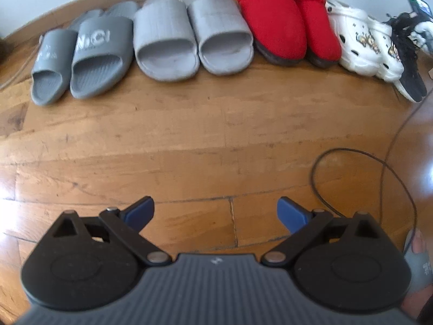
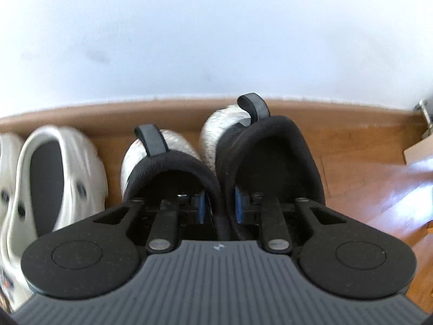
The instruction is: Organize scattered shoes
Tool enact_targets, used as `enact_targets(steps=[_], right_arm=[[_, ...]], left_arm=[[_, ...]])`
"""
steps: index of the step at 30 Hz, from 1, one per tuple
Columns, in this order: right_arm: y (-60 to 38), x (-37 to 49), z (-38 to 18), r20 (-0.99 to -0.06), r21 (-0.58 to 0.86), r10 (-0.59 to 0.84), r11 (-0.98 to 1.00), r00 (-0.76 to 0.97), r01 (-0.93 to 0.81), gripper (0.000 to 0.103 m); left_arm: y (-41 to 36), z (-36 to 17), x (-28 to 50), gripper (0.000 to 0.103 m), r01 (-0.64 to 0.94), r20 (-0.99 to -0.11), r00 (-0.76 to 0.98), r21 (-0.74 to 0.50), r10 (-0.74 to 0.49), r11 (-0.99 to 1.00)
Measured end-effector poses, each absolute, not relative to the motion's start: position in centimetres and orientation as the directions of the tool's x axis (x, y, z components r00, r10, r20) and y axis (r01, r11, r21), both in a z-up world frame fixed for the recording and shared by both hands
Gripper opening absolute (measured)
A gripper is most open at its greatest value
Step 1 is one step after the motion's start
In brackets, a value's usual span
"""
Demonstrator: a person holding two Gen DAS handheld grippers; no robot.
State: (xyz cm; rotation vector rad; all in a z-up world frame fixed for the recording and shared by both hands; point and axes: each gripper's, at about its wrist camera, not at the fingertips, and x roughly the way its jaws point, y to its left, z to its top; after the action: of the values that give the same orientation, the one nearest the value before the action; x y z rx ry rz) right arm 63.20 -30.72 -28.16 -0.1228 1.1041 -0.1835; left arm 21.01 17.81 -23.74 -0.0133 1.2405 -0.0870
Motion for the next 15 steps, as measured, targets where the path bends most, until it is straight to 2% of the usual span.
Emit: enact_targets(steps=[2,4,6,7,8,12,14,15], right_arm=[[-30.2,63.6,-28.0,-0.873,-0.203,-0.224,0.975,0.432,0.093,0.028],[-30.2,63.3,-27.4,-0.867,-0.207,-0.237,0.971,0.437,0.118,0.043],[-30.4,62.6,-26.4,-0.858,-0.206,-0.244,0.97,0.453,0.133,0.072],[-30.5,61.7,-25.1,-0.848,-0.214,-0.255,0.967,0.464,0.139,0.078],[-30.5,61.5,-24.9,-0.847,-0.216,-0.256,0.967,0.466,0.138,0.082],[-30.2,56.6,-19.4,-0.84,-0.187,-0.215,0.977,0.498,0.106,0.082],[-29.4,52.0,-14.9,-0.833,-0.15,-0.166,0.986,0.528,0.073,0.082],[-29.2,50.7,-13.6,-0.833,-0.132,-0.144,0.989,0.533,0.062,0.082]], left_arm=[[18.1,-23.4,20.9,0.098,0.052,-0.941,0.329,-0.064,-0.077,0.997],[18.4,-23.1,20.8,0.098,0.044,-0.938,0.337,-0.069,-0.08,0.997],[18.7,-22.8,20.9,0.098,0.036,-0.938,0.34,-0.062,-0.071,0.997],[19.1,-22.1,21.0,0.098,0.025,-0.934,0.353,-0.055,-0.06,0.998],[19.4,-21.3,21.0,0.098,0.012,-0.928,0.369,-0.05,-0.051,0.999],[20.3,-17.0,21.3,0.098,-0.034,-0.896,0.443,-0.034,-0.016,0.999],[20.4,-14.6,21.2,0.098,-0.043,-0.876,0.483,-0.027,-0.003,0.999],[20.4,-11.4,21.1,0.098,-0.045,-0.849,0.529,-0.027,0.001,0.999]])
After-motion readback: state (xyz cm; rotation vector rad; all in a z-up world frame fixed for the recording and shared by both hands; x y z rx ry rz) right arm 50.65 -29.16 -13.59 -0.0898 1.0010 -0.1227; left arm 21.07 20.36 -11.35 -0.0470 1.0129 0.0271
